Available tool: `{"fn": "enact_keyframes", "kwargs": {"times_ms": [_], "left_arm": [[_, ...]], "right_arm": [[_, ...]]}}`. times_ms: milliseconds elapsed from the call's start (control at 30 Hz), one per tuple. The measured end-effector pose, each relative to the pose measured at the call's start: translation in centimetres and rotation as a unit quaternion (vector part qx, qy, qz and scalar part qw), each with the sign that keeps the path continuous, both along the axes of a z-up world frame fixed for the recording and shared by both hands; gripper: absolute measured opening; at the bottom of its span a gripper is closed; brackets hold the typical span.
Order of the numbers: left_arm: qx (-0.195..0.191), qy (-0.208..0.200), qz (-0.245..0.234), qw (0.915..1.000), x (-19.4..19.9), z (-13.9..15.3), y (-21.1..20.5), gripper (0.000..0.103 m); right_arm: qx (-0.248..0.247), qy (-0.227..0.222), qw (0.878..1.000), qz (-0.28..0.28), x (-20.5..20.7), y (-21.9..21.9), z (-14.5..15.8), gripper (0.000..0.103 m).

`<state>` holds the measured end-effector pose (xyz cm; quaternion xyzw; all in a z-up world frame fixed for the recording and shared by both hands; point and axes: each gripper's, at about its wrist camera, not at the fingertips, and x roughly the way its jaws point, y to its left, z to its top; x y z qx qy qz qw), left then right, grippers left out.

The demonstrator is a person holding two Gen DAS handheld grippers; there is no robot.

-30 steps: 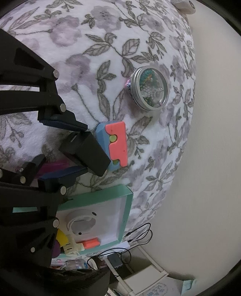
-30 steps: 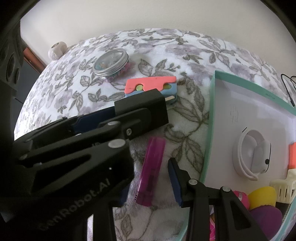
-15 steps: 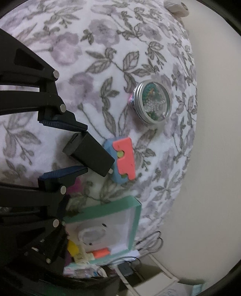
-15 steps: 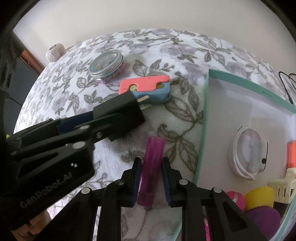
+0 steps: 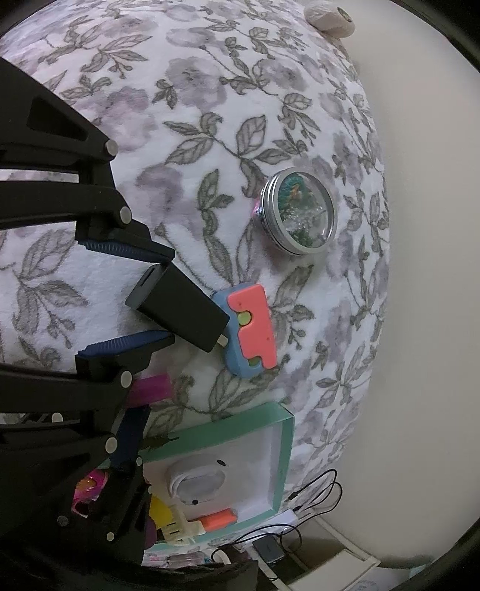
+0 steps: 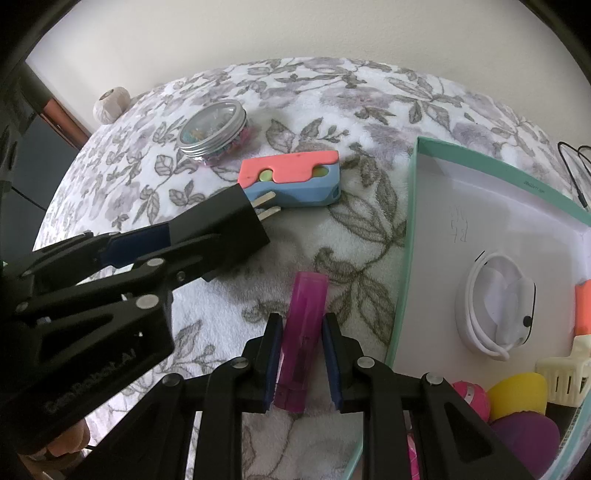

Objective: Organize rigid objects
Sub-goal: 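Lift and carry the charger block and pink lighter over the tray with both tools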

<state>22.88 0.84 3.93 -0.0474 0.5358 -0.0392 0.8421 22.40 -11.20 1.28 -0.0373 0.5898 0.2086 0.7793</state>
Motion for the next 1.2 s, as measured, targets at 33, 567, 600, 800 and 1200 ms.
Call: {"fn": "enact_keyframes", "kwargs": {"times_ms": [33, 567, 600, 800, 1200], "left_arm": [[0.002, -0.001, 0.0, 1.0, 0.0, 0.0, 0.0, 0.041], [0.01, -0.033, -0.017, 0.9993, -0.2, 0.1, -0.6, 0.041], [0.01, -0.033, -0.018, 0.9992, -0.2, 0.2, -0.6, 0.04], [0.008, -0.038, -0.022, 0.999, -0.3, 0.9, -0.7, 0.039], [0.009, -0.08, -0.011, 0.9967, -0.8, 4.6, 0.2, 0.038]], "right_arm": [[0.0, 0.0, 1.0, 0.0, 0.0, 0.0, 0.0, 0.024], [-0.002, 0.001, 1.0, 0.0, -0.1, 0.1, 0.0, 0.023], [-0.001, 0.001, 1.0, 0.0, -0.1, 0.1, 0.0, 0.023], [0.001, -0.01, 1.0, 0.005, -0.3, 0.2, 1.0, 0.022], [0.008, -0.031, 0.999, 0.003, -0.4, -0.3, 2.8, 0.022]]}}
